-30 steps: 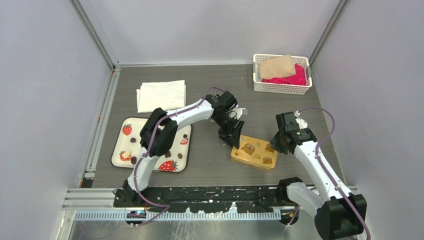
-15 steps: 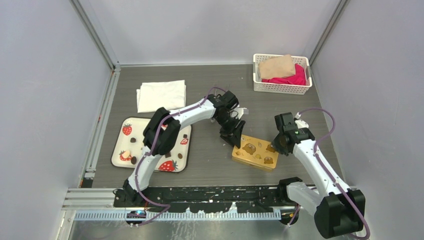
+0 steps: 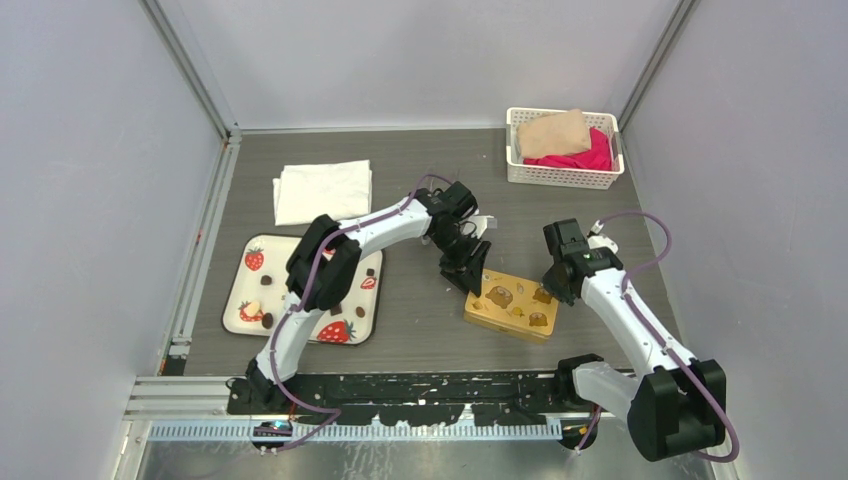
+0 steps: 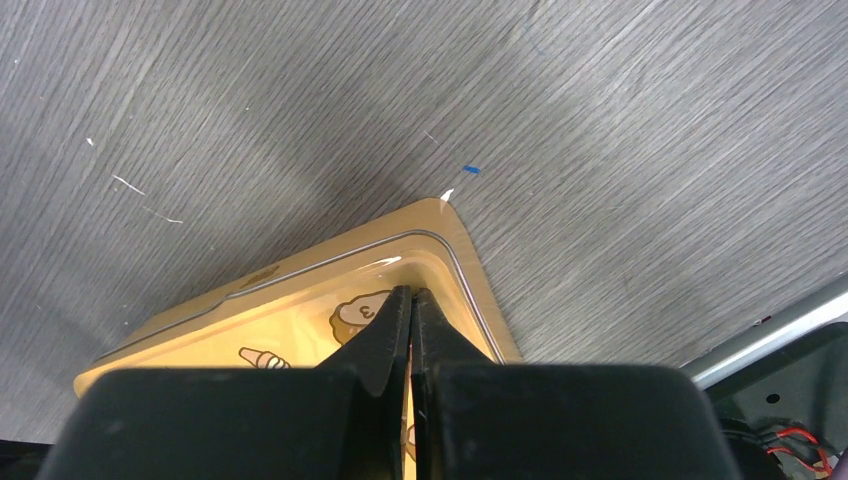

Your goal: Pack the chocolate

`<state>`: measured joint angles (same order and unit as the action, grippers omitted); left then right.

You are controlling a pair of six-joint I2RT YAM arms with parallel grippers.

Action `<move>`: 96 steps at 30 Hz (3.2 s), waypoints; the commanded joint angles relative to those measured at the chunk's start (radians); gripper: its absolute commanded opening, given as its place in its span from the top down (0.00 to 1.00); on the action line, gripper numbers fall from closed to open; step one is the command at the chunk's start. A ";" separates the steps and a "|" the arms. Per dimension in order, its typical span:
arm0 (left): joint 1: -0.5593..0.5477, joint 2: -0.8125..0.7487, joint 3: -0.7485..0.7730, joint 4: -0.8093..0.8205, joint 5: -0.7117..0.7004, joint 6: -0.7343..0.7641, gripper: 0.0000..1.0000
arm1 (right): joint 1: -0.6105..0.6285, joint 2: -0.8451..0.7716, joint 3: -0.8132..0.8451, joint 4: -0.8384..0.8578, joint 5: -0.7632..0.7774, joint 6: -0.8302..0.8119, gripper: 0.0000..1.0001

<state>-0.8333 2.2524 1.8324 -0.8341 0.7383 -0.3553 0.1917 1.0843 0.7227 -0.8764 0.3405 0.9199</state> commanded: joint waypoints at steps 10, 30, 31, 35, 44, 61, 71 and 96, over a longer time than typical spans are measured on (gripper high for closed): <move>-0.007 -0.016 0.018 0.010 0.055 0.010 0.56 | -0.002 -0.015 -0.037 -0.091 0.070 0.031 0.99; -0.017 0.016 0.043 -0.016 0.084 0.041 0.56 | -0.003 -0.240 -0.045 -0.118 0.087 0.137 0.28; -0.017 0.017 0.046 -0.018 0.084 0.042 0.56 | -0.003 -0.225 -0.052 -0.115 0.074 0.150 0.26; -0.016 0.024 0.057 -0.026 0.081 0.046 0.56 | -0.002 -0.197 -0.103 -0.033 -0.043 0.146 0.18; -0.016 0.031 0.076 -0.033 0.076 0.049 0.56 | -0.003 -0.218 -0.152 0.129 -0.255 0.071 0.18; 0.037 -0.018 0.044 -0.051 0.039 0.065 0.56 | -0.002 0.087 -0.122 0.398 -0.601 -0.027 0.25; 0.042 0.021 0.060 -0.053 0.030 0.058 0.56 | -0.003 0.081 0.072 0.110 -0.212 -0.193 0.15; 0.045 0.059 0.089 -0.054 0.045 0.046 0.56 | -0.003 -0.017 0.153 0.103 -0.097 -0.233 0.41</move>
<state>-0.7879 2.3150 1.8778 -0.9077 0.7563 -0.3069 0.1841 1.0954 0.8188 -0.8307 0.2726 0.7307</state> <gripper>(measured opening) 0.438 0.779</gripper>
